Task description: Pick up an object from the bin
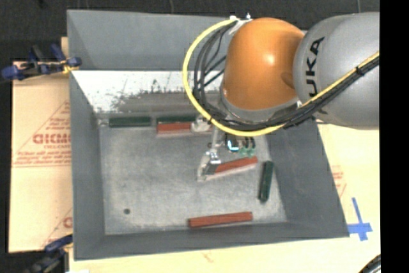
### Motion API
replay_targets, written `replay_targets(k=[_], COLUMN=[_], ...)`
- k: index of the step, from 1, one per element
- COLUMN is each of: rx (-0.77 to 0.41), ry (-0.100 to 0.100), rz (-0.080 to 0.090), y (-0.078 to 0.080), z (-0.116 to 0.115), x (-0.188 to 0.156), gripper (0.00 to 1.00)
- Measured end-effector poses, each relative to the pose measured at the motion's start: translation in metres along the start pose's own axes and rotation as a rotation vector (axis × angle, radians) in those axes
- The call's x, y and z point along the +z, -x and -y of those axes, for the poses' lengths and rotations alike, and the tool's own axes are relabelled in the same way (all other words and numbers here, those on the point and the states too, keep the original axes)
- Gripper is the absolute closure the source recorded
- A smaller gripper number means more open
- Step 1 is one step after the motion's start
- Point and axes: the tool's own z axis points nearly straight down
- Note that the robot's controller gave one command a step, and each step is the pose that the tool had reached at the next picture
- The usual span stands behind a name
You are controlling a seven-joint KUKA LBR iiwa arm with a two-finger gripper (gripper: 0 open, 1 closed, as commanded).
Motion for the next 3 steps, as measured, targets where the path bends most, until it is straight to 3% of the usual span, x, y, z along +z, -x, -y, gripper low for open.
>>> replay_targets(k=[1, 2, 3], rx=[0.002, -0.007, -0.226], ry=[0.001, 0.000, -0.001], rz=[0.006, 0.014, 0.007], y=[0.001, 0.011, 0.029], z=[0.001, 0.044, 0.089], x=[-0.004, 0.062, 0.072], gripper=[0.00, 0.00, 0.00])
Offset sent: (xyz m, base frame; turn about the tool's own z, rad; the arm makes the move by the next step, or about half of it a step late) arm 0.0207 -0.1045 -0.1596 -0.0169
